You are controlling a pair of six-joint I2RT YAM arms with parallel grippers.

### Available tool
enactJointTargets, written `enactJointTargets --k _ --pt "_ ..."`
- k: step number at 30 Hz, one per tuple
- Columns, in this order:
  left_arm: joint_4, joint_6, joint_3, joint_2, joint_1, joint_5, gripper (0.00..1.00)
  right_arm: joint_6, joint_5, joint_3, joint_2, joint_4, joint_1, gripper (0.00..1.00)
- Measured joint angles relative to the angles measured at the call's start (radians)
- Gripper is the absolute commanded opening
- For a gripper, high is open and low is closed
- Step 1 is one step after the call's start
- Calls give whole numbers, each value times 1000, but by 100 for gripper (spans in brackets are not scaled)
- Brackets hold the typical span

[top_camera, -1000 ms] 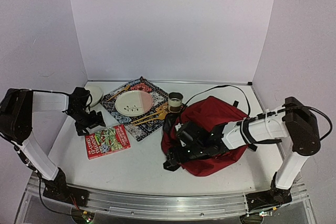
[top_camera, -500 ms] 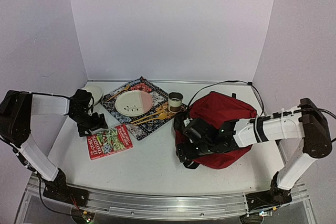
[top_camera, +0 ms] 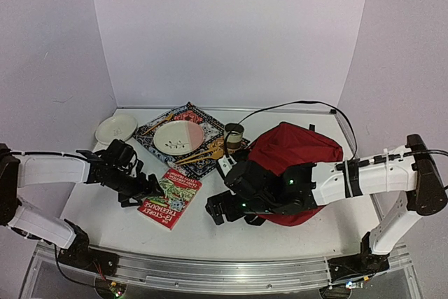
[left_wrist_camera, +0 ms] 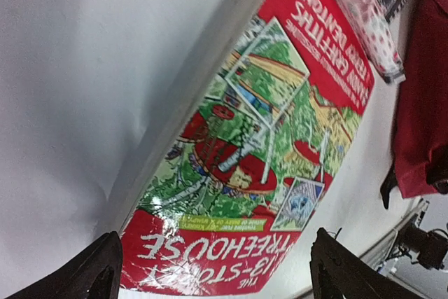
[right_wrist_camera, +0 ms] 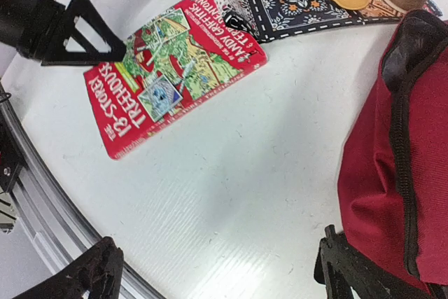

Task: Pack the student bag
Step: Move the book to the center of the board.

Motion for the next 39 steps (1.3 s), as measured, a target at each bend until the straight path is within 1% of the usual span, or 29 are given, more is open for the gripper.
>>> enactJointTargets --k 2,5,9,12,15,17,20,24,29,34,39 --pt "-7 -32 -20 -27 -48 33 92 5 -3 7 10 8 3 98" --pt "-32 -70 -44 -78 -78 50 90 15 -6 7 25 19 5 98" --pt "-81 -86 -32 -110 -79 -21 88 28 -8 7 40 35 5 98" --pt "-104 -81 11 -67 -79 -83 86 44 -12 7 50 50 5 98" --pt "-103 -63 64 12 -78 -142 83 60 -15 7 62 61 5 98" --pt "-103 -47 94 71 -78 -169 77 69 -18 7 70 73 5 98" --pt "-101 -25 123 157 -76 -184 64 80 -22 7 80 89 8 98" --pt "-93 -10 127 194 -78 -164 49 88 -22 8 94 107 20 98" --pt "-17 -37 78 171 -131 -106 46 104 -21 8 119 114 42 98" --pt "84 -126 -6 113 -268 -53 45 135 -18 -5 126 146 55 97" --pt "181 -231 -44 99 -380 -36 45 156 -15 -30 126 162 60 97"
